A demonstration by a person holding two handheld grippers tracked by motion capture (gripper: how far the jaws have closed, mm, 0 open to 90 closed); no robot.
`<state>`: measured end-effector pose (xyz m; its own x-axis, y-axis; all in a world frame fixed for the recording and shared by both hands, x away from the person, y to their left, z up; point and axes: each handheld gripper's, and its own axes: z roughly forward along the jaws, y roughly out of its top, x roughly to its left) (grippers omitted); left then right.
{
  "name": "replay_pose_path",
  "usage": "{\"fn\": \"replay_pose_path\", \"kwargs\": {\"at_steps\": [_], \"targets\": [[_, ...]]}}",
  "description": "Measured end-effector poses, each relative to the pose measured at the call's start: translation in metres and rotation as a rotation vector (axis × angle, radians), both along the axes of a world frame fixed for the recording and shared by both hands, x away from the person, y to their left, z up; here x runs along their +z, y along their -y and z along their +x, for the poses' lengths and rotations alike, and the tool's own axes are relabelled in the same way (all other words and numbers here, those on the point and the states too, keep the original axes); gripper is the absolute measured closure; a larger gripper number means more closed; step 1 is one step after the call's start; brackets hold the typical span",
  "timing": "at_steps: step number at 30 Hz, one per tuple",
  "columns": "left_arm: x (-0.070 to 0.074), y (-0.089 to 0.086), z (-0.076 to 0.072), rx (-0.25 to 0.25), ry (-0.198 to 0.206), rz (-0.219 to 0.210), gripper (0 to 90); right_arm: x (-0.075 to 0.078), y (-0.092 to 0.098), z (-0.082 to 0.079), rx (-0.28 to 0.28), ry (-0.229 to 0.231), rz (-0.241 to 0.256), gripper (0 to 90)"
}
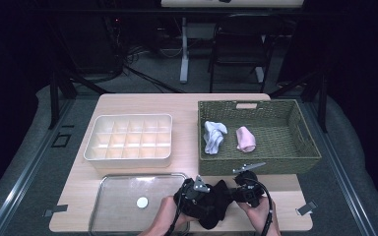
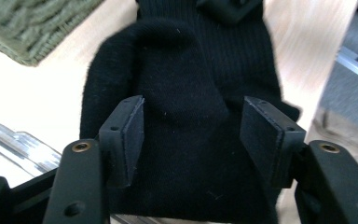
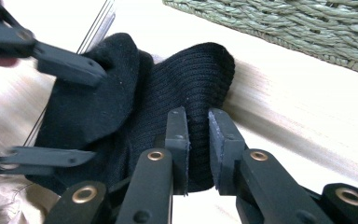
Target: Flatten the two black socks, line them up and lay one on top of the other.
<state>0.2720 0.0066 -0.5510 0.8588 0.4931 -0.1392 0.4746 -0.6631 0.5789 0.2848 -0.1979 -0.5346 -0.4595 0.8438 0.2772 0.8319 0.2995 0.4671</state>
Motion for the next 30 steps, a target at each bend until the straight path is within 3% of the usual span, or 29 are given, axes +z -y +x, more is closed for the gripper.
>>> {"fn": "replay_pose_path", "kwargs": {"at_steps": [3, 4, 5, 6, 7, 8, 9, 16, 20, 30], "targets": [[-0.005, 0.005, -0.003, -0.002, 0.026, 0.042, 49.0, 0.0, 0.0, 0.0, -0.002, 0.003, 0.001, 79.8], [-0.005, 0.005, -0.003, 0.002, 0.041, 0.051, 60.3, -0.001, 0.0, -0.001, 0.003, -0.001, -0.001, 79.8], [-0.005, 0.004, -0.003, 0.0, 0.049, 0.056, 60.3, -0.001, 0.0, -0.001, 0.003, -0.001, -0.001, 79.8], [-0.005, 0.003, -0.002, 0.006, 0.057, 0.05, 71.6, -0.002, 0.0, -0.002, 0.005, -0.001, -0.005, 79.9], [-0.004, 0.001, -0.001, 0.007, 0.052, 0.042, 75.8, -0.002, 0.0, -0.003, 0.002, 0.006, -0.004, 80.0], [-0.005, -0.001, 0.0, 0.015, 0.06, 0.04, 75.8, -0.002, 0.0, -0.003, 0.002, 0.006, -0.004, 80.0], [-0.005, -0.003, 0.002, 0.02, 0.042, 0.024, 77.2, -0.002, 0.001, -0.004, 0.002, 0.003, -0.011, 80.1], [0.002, -0.017, 0.004, 0.065, 0.078, -0.033, 77.6, 0.001, 0.008, -0.004, -0.015, 0.036, -0.027, 80.3], [0.003, -0.026, 0.007, 0.101, 0.073, -0.053, 76.3, 0.001, 0.012, -0.004, -0.024, 0.043, -0.044, 80.3], [0.007, -0.033, 0.007, 0.113, 0.071, -0.046, 68.0, -0.002, 0.013, -0.003, -0.028, 0.039, -0.068, 80.3]]}}
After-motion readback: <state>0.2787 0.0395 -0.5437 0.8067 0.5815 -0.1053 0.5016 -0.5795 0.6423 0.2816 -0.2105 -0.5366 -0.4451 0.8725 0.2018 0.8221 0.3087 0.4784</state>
